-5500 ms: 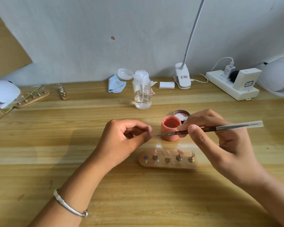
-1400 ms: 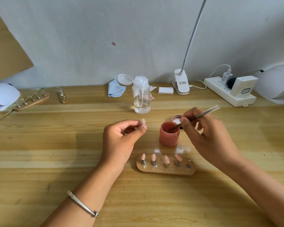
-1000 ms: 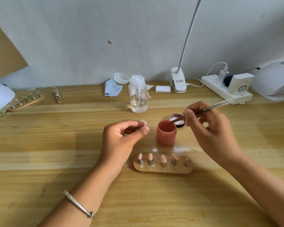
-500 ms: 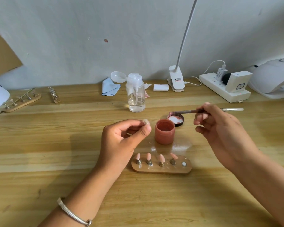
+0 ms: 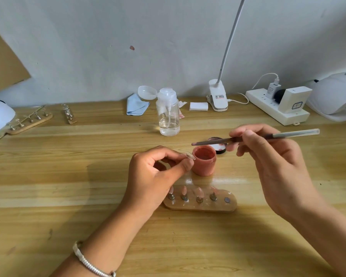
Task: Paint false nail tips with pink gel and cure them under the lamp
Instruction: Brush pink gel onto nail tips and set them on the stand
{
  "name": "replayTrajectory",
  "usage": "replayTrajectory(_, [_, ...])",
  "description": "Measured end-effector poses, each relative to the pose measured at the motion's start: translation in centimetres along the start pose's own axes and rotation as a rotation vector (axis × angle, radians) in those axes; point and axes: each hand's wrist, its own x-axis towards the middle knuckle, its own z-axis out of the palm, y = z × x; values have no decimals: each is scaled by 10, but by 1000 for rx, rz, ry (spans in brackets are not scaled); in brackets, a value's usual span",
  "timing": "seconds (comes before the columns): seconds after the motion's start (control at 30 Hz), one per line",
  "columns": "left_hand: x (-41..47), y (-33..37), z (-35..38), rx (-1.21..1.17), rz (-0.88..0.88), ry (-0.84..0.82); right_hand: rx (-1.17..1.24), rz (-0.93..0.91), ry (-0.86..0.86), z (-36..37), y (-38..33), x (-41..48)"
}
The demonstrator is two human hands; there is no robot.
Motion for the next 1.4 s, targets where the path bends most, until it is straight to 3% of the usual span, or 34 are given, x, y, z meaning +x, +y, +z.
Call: replayTrajectory(1.4, [1, 0, -1, -5, 30, 30, -193, -144, -92, 2, 3, -7])
